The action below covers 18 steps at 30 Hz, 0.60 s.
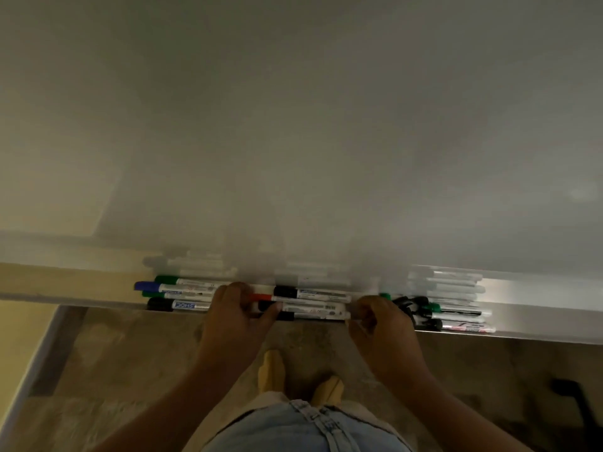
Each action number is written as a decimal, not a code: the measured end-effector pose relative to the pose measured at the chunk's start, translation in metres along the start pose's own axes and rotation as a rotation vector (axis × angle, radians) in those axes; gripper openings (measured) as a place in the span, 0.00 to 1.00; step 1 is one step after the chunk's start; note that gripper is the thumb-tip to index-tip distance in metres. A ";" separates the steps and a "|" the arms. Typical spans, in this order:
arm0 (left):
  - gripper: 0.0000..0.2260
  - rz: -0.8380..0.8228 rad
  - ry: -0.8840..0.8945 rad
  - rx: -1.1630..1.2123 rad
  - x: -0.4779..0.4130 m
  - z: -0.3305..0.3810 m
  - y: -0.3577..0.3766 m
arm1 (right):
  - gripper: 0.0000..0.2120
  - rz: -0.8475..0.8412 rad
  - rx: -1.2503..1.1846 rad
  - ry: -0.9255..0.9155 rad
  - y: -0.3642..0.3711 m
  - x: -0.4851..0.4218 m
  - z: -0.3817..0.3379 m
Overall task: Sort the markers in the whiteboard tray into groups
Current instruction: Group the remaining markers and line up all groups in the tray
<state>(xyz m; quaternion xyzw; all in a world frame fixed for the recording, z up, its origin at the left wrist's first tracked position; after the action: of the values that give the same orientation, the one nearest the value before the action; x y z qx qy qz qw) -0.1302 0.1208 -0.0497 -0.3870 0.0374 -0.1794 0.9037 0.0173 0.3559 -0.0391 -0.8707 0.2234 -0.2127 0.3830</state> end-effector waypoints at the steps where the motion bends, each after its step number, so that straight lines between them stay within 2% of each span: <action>1: 0.16 0.007 0.025 0.028 0.004 0.003 -0.003 | 0.11 0.019 0.020 -0.005 -0.007 0.004 0.001; 4: 0.12 -0.065 0.119 0.078 0.018 0.020 -0.001 | 0.14 0.076 0.036 0.010 -0.032 0.014 0.013; 10: 0.09 -0.224 0.305 0.015 0.033 0.076 0.032 | 0.13 0.215 0.146 0.025 -0.100 0.012 0.052; 14: 0.12 -0.284 0.378 0.009 0.035 0.115 0.071 | 0.13 0.167 0.289 -0.040 -0.119 0.007 0.079; 18: 0.12 -0.312 0.368 -0.011 0.037 0.141 0.109 | 0.11 0.035 0.419 -0.073 -0.118 0.001 0.103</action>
<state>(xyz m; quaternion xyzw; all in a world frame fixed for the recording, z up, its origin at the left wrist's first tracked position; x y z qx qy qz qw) -0.0338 0.2738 -0.0266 -0.3536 0.1422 -0.3841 0.8409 0.1008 0.4859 -0.0123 -0.7752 0.1756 -0.2161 0.5670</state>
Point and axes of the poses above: each hand's wrist, its own x-axis away from the middle knuckle, its own y-axis out of the palm, z = x × y, the point moved 10 cm from there along -x, towards the middle knuckle, and after that the axes turned 5 degrees about y, right-handed, at the moved point
